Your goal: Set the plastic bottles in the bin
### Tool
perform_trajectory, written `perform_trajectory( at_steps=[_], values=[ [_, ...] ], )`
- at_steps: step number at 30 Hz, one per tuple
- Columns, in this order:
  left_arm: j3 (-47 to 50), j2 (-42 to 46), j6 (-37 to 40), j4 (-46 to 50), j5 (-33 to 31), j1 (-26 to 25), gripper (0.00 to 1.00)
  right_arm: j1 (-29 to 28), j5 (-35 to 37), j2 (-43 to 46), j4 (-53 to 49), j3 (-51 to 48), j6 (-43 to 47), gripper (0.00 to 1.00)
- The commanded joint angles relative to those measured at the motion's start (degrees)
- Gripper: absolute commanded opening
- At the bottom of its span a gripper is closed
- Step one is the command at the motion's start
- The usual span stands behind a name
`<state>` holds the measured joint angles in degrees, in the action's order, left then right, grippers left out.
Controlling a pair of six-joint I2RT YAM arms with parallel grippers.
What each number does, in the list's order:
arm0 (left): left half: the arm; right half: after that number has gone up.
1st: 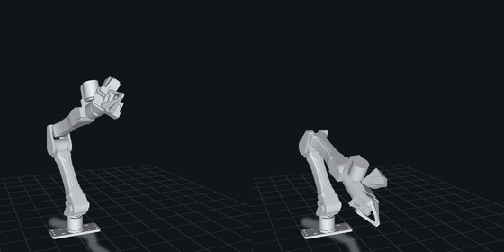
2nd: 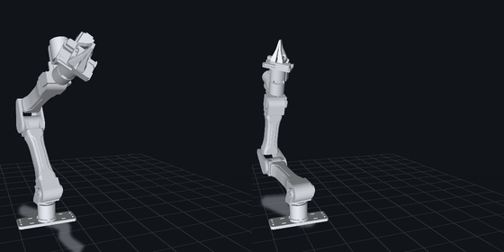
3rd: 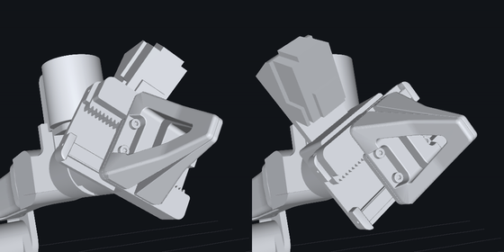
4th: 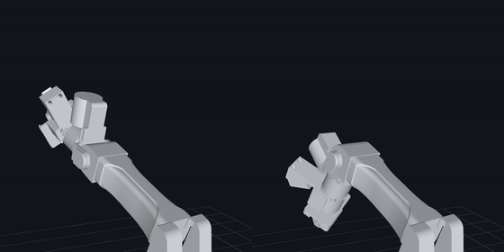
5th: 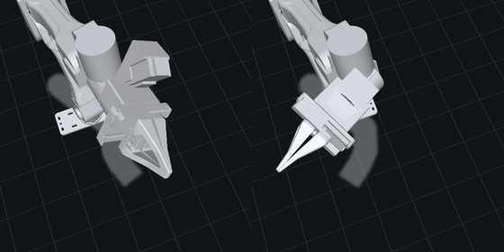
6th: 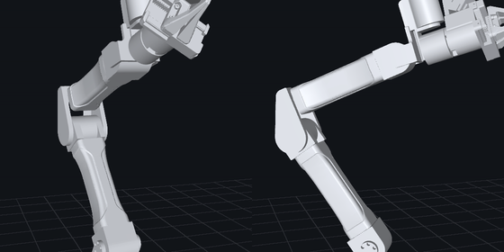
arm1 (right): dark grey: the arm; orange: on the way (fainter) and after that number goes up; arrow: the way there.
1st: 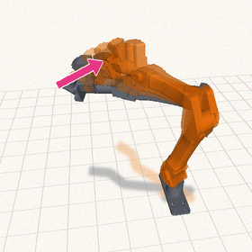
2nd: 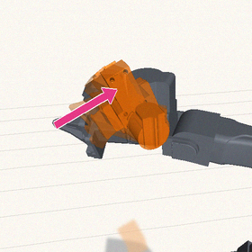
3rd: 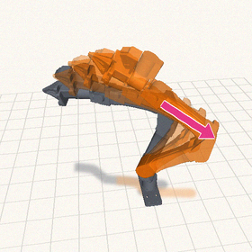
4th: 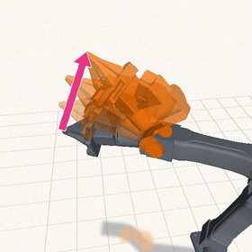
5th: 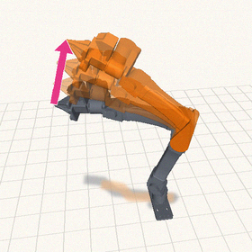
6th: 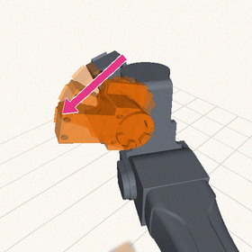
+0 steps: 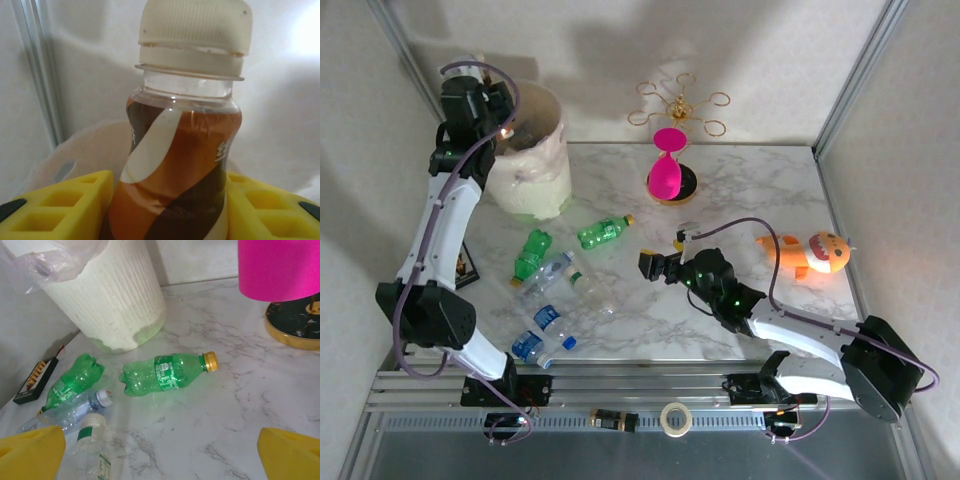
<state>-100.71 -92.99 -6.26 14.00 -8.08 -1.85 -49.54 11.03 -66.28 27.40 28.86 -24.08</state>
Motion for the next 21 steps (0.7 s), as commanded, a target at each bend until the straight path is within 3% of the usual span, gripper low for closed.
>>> perform_trajectory(
  at_steps=[1, 7, 10, 12, 15, 16, 19, 21],
  values=[
    [-2.76, -2.51, 1.78, 3.91, -1.94, 0.78, 0.0, -0.29, 3.12, 1.3, 0.25, -0.83, -1.52, 0.99],
    [-7.61, -9.32, 0.92, 8.63, -0.59, 1.73, 0.0, -0.31, 3.49, 1.55, 0.98, -2.11, -2.55, 0.99],
    [-8.97, -11.12, 0.31, 9.86, 0.24, 1.75, 0.26, -0.36, 4.11, 1.67, 0.99, -2.71, -3.05, 0.99],
    [-9.66, -11.85, 0.12, 10.57, 0.34, 1.76, 0.38, -0.33, 4.22, 1.78, 0.95, -2.98, -3.28, 0.99],
    [-10.42, -12.3, -0.24, 11.35, -0.5, 1.73, 0.73, -0.34, 4.48, 1.82, 0.9, -3.02, -3.35, 0.99],
    [-10.71, -12.23, -0.4, 11.54, -0.7, 1.76, 0.8, -0.3, 4.52, 1.83, 0.9, -3.04, -3.35, 0.99],
    [-11.18, -11.44, -1.24, 11.81, -0.39, 1.76, 0.97, -0.38, 4.55, 1.47, 1.08, -2.96, -3.26, 0.99],
    [-11.1, -10.14, -1.96, 11.85, 0.39, 1.75, 0.99, -0.33, 4.46, 1.12, 1.16, -2.85, -3.26, 0.99]
  ],
)
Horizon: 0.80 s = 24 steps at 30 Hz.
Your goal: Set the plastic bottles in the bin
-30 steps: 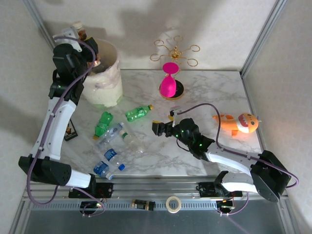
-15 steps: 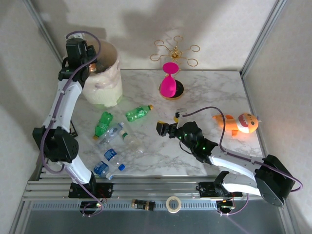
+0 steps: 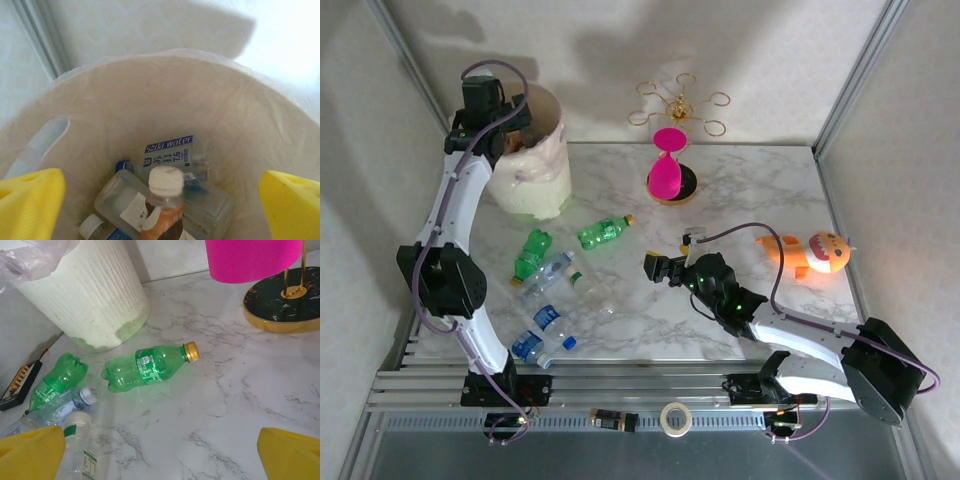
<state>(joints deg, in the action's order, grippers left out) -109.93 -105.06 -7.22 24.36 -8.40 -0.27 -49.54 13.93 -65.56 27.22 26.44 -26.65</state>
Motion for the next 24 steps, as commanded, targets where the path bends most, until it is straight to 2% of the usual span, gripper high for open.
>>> perform_trajectory(
  at_steps=[1, 4, 7, 16, 22, 24],
  values=[
    [-1.68, 2.63, -1.42, 1.64, 1.28, 0.19, 1.0, -0.34, 1.54, 0.26, 1.42, -0.34, -0.69, 0.99],
    [1.5, 6.51, -3.06, 1.89, 3.32, 0.05, 1.0, -0.3, 1.4, -0.59, 1.93, -0.21, -0.73, 0.99],
    [10.62, 13.62, -4.26, -0.98, 5.65, -0.01, 1.0, -0.27, 1.15, -1.36, 2.31, -0.03, -0.76, 0.99],
    [40.6, 42.78, -8.61, -9.03, 10.98, -0.32, 1.0, -0.31, -0.46, -4.36, 2.39, 1.51, -0.06, 0.99],
    [58.58, 57.55, -17.71, -10.44, 12.3, -0.43, 1.0, -0.27, -4.55, -9.08, 1.74, 4.57, -1.75, 0.99],
    [64.93, 60.75, -22.27, -12.0, 14.81, -0.52, 1.0, -0.32, -6.97, -10.42, 1.78, 5.22, -2.69, 0.99]
  ],
)
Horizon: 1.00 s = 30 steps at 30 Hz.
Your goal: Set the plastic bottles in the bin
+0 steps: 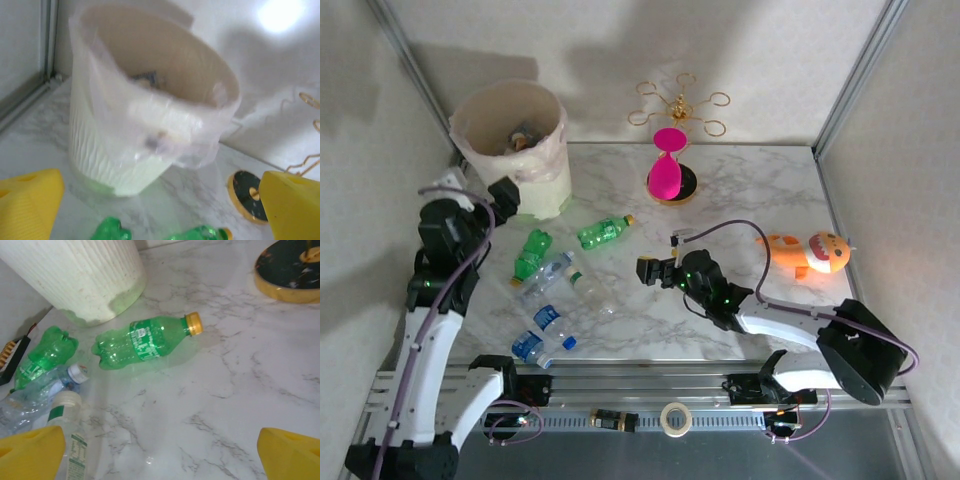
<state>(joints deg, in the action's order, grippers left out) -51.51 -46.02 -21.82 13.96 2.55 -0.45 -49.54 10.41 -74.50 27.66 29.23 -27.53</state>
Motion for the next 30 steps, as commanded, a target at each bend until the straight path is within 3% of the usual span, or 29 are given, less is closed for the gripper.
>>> perform_trajectory(
  at_steps=[1, 7, 11, 17, 25, 30],
  values=[
    [9.1, 2.66, -10.18, -2.25, 4.66, -0.44, 1.0, -0.38, -4.23, -2.15, 1.26, 2.69, -2.2, 0.99],
    [19.51, 4.61, -20.21, -2.62, 5.6, -2.33, 1.0, -0.69, -13.02, -7.37, 0.81, 5.67, -2.64, 0.99],
    [25.02, 5.08, -25.4, -5.8, 3.47, -5.75, 1.0, -4.02, -16.27, -12.16, -1.11, 10.09, -0.15, 0.99],
    [29.38, 4.32, -30.43, -12.04, 0.96, -10.21, 1.0, -10.77, -9.63, -20.12, -10.94, 19.17, 5.52, 0.99],
    [29.62, 2.09, -31.59, -16.36, 0.44, -11.2, 1.0, -16.83, 3.9, -29.3, -22.78, 28.93, 11.65, 0.99],
    [30.05, 1.55, -31.92, -17.6, 0.53, -11.47, 1.0, -18.72, 5.65, -33.91, -25.93, 32.53, 13.71, 0.93]
  ],
)
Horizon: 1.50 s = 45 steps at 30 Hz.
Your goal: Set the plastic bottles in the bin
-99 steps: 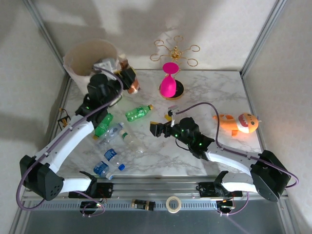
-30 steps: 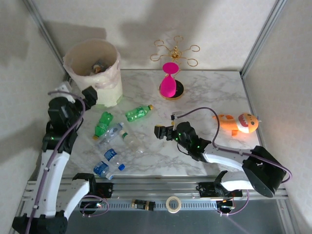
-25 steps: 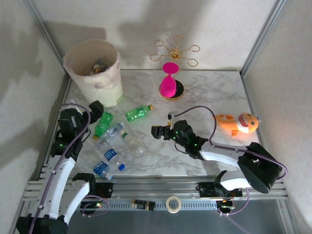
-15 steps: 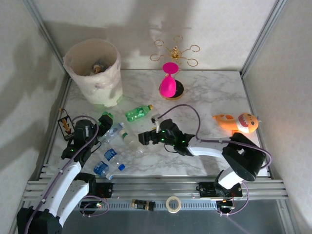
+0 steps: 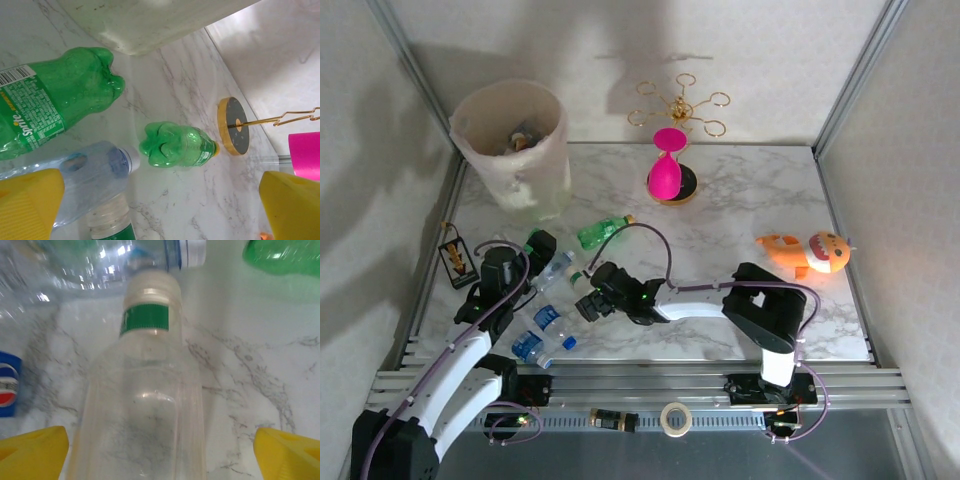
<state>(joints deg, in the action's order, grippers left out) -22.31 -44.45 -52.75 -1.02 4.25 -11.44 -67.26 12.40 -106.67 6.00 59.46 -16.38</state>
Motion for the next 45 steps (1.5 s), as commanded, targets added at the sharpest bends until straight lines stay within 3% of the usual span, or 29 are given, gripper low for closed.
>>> perform_trajectory(
  at_steps=[1, 7, 12, 20, 34, 40, 45],
  values=[
    [0.97, -0.03, -1.03, -2.86, -1.17, -0.57, 1.0, -1.05, 3.13, -2.23, -4.5, 2.85, 2.74, 0.92],
    [0.97, -0.54, -1.24, -4.54, -1.09, -0.6, 1.0, -1.18, 0.45, -2.26, -3.77, 2.63, 2.78, 0.71],
    [0.94, -1.82, -2.48, -6.55, -0.15, -0.93, 1.0, -1.11, -0.17, 1.84, -0.2, -0.97, 2.94, 0.62],
    [-1.64, -4.5, -4.64, -10.41, -0.96, -5.59, 0.99, 3.37, 0.11, 12.64, 4.55, -6.19, -0.18, 0.59],
    [-9.66, -14.8, -6.96, -22.37, -4.81, -21.07, 1.0, 10.51, -8.15, 23.91, 14.15, -11.19, -2.32, 0.59],
    [-10.63, -19.63, -8.42, -26.35, -3.44, -23.83, 0.98, 10.5, -10.2, 26.11, 20.11, -14.8, -2.93, 0.59],
    [-11.08, -21.01, -8.46, -27.54, -3.1, -24.94, 0.89, 10.53, -9.66, 27.38, 22.37, -16.72, -3.12, 0.59]
  ],
)
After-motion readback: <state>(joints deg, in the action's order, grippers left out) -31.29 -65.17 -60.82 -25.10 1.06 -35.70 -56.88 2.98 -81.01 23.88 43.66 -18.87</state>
